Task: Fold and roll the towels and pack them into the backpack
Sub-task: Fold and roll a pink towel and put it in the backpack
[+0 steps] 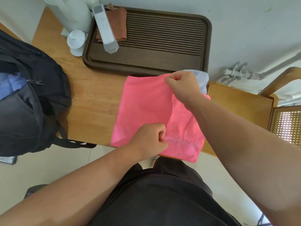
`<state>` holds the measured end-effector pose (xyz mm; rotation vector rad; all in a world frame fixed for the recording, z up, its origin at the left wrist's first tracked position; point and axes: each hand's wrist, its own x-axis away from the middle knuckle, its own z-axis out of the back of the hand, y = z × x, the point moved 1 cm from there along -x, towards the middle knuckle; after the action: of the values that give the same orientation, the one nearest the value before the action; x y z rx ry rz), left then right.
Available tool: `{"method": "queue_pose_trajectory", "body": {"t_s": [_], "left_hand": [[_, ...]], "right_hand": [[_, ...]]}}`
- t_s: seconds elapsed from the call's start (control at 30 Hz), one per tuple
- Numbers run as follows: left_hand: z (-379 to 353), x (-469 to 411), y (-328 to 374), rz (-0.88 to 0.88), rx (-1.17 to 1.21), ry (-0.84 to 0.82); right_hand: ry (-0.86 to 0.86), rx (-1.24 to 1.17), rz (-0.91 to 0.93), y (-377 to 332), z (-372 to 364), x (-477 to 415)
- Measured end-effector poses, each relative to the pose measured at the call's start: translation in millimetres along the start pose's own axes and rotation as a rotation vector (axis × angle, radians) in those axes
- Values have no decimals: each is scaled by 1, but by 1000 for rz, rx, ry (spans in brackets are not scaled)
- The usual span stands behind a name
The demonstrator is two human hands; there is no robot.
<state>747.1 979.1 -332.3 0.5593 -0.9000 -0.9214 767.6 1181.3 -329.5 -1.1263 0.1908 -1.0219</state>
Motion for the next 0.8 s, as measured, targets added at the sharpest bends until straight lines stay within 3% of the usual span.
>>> {"method": "queue_pose_trajectory", "body": {"t_s": [0.13, 0.23, 0.33, 0.47, 0.63, 0.8], "left_hand": [[-15, -2, 10, 5, -15, -103], [-21, -8, 4, 62, -108, -160], [-14, -9, -13, 138, -168, -96], [11, -1, -43, 263, -180, 57], [40, 19, -89, 419, -245, 355], [49, 31, -128, 592, -202, 311]], "right_hand": [[29, 75, -46, 15, 13, 5], [-77, 277, -92, 26, 14, 10], [-46, 527, -36, 33, 9, 17], [87, 701, 198, 25, -8, 31], [-156, 748, 374, 1, -51, 31], [-461, 826, 324, -14, -106, 20]]}}
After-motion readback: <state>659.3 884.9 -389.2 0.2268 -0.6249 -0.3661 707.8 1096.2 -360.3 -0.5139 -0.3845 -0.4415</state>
